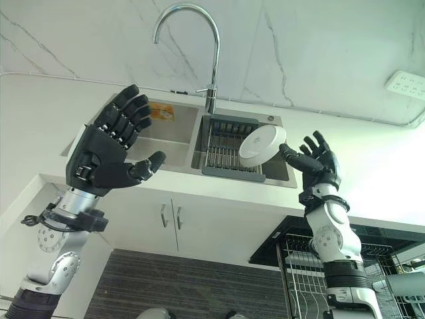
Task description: Place the dishes in the dishwasher.
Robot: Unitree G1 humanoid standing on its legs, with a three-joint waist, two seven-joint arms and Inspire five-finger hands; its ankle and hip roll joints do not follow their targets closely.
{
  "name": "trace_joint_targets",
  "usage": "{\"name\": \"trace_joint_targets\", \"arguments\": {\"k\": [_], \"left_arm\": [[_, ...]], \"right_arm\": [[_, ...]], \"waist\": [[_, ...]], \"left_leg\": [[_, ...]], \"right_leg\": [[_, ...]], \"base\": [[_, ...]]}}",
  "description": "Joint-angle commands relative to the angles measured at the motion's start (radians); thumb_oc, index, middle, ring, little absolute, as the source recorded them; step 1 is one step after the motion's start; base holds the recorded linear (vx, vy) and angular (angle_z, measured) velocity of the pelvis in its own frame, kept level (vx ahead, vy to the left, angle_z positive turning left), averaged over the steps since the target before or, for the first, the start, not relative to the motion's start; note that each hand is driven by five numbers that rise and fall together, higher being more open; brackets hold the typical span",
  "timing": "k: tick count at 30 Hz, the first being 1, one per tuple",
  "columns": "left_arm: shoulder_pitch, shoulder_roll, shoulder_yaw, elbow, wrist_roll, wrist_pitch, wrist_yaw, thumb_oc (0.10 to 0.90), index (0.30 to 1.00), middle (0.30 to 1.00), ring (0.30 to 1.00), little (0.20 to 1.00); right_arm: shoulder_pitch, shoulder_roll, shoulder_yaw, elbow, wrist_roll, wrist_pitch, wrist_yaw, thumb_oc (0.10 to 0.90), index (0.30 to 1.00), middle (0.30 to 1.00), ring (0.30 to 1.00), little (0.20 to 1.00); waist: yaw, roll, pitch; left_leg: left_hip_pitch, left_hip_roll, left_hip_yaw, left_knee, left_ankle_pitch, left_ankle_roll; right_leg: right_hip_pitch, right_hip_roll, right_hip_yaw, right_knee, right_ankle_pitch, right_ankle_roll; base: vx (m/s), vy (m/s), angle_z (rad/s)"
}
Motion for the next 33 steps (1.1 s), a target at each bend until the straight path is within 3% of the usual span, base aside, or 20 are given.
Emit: {"name": "trace_joint_targets", "arguments": {"k": [1, 9, 33], "left_arm": [[-0.107, 0.026, 0.002, -0.063, -0.015, -0.072, 0.018, 0.800, 0.900, 0.900, 0.900, 0.900], [-0.118, 0.041, -0.005, -0.061, -0.022, -0.069, 0.031, 0.800, 0.900, 0.900, 0.900, 0.900], [-0.155, 0.077, -0.047, -0.044, -0.045, -0.064, 0.016, 0.800, 0.900, 0.900, 0.900, 0.900]], "right_arm": [[-0.144, -0.031, -0.029, -0.038, 0.064, -0.072, -0.004, 0.800, 0.900, 0.900, 0.900, 0.900], [-0.151, -0.028, -0.012, 0.003, 0.132, 0.006, -0.001, 0.800, 0.900, 0.900, 0.900, 0.900], [-0.243, -0.102, 0.021, 0.230, 0.295, 0.108, 0.108, 0.800, 0.900, 0.900, 0.900, 0.900]], "waist": [[-0.002, 0.006, -0.058], [-0.002, 0.003, -0.055], [0.014, -0.010, -0.056]], "left_leg": [[0.183, 0.089, 0.044, -0.118, -0.111, -0.059], [0.187, 0.088, 0.043, -0.118, -0.110, -0.058], [0.193, 0.087, 0.039, -0.118, -0.109, -0.061]], "right_leg": [[-0.066, -0.038, 0.020, -0.003, -0.003, 0.102], [-0.067, -0.040, 0.020, -0.003, 0.004, 0.104], [-0.064, -0.043, 0.011, -0.003, 0.014, 0.114]], "base": [[0.00, 0.000, 0.00], [0.00, 0.000, 0.00], [0.00, -0.001, 0.00]]}}
